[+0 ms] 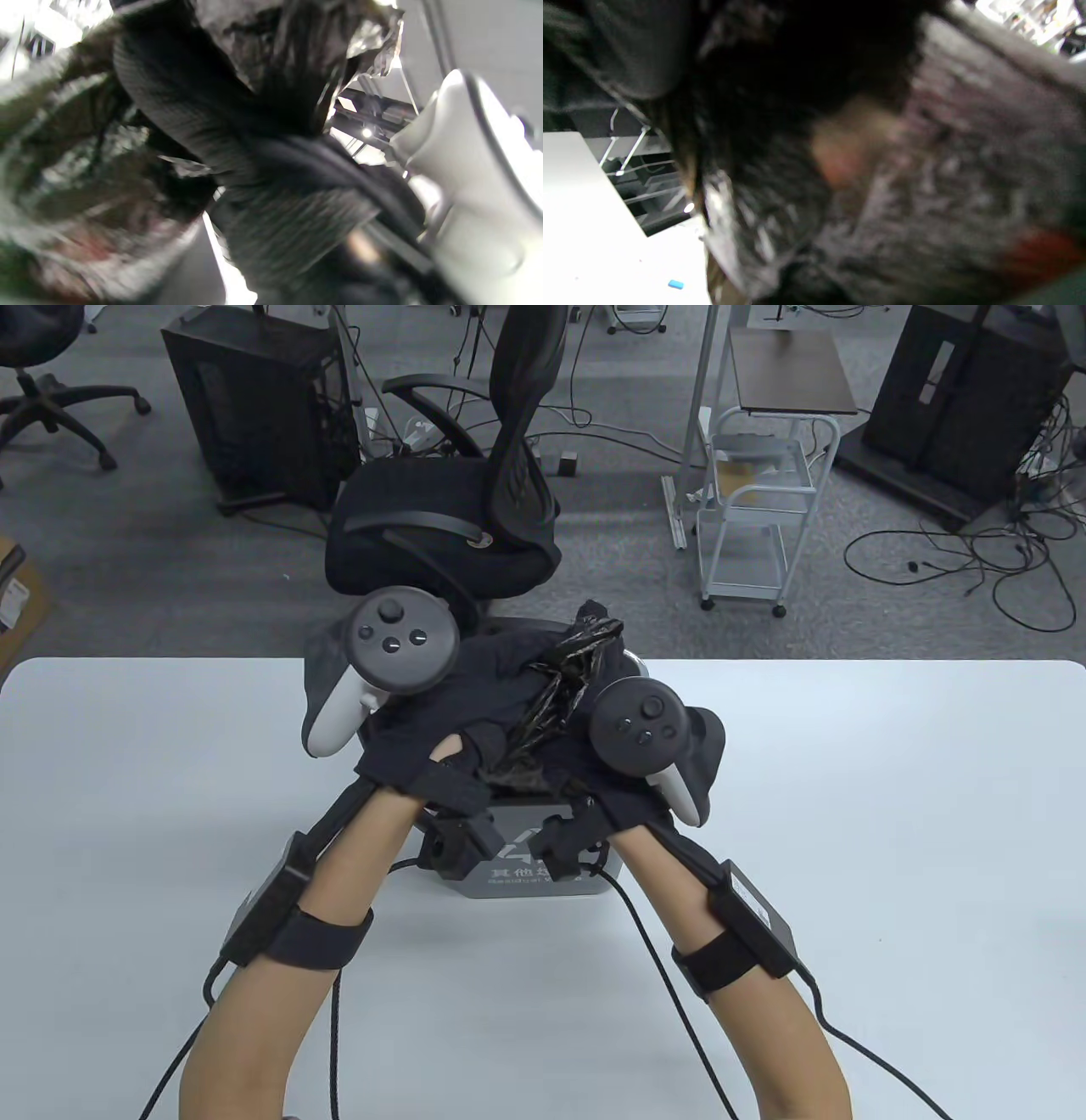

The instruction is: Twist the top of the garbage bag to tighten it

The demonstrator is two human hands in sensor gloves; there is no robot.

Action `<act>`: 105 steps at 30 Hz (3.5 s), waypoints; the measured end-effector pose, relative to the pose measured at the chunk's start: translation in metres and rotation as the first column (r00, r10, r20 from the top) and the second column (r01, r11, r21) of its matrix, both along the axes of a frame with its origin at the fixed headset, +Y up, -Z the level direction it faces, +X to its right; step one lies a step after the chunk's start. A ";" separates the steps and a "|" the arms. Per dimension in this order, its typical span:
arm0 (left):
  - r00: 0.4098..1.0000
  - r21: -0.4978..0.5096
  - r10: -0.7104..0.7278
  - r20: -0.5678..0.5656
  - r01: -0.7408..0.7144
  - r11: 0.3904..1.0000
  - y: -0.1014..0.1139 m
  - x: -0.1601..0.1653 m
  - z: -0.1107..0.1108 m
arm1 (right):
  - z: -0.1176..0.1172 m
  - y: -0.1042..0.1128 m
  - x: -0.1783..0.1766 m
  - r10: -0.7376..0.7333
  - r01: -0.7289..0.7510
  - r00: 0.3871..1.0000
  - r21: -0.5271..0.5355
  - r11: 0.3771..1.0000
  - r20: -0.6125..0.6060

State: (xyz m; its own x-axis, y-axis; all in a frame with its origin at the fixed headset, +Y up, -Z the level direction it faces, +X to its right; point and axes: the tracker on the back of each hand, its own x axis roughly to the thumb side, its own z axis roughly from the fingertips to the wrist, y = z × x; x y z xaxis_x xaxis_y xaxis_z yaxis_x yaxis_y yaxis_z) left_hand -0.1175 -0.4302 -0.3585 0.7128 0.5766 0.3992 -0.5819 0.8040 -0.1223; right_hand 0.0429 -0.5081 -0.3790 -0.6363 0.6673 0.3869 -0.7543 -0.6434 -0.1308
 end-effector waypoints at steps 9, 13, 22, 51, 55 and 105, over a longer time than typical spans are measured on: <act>0.969 0.283 -0.247 -0.009 0.239 0.929 0.008 0.027 0.032 | -0.023 -0.007 0.006 -0.264 0.242 0.950 -0.143 0.960 -0.168; 0.977 0.269 -0.205 0.062 0.181 0.946 0.005 0.023 0.031 | -0.030 -0.008 0.012 -0.308 0.279 0.935 -0.174 0.944 -0.174; 0.996 0.204 0.039 0.081 -0.055 0.977 -0.018 -0.023 0.033 | -0.040 -0.009 0.017 -0.317 0.267 0.929 -0.248 0.931 -0.192; 0.977 -0.028 0.159 -0.142 -0.164 0.986 -0.115 0.001 -0.014 | -0.025 0.063 -0.010 -0.172 0.110 0.953 -0.247 0.963 -0.247; 0.972 -0.019 0.145 -0.184 -0.151 0.988 -0.108 0.003 -0.017 | -0.021 0.059 -0.011 -0.282 0.204 0.927 -0.296 0.933 -0.248; 0.972 -0.089 0.121 -0.202 -0.141 0.986 -0.120 0.018 -0.036 | -0.028 0.048 0.004 -0.173 0.158 0.977 -0.121 0.980 -0.126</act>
State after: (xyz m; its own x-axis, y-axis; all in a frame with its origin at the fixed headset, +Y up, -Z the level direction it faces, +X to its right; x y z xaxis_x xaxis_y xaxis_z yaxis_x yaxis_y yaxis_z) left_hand -0.0994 -0.5500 -0.3943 0.6866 0.7006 0.1944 -0.7021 0.7083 -0.0732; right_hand 0.0471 -0.4596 -0.4067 -0.4601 0.8021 0.3807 -0.8574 -0.5128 0.0444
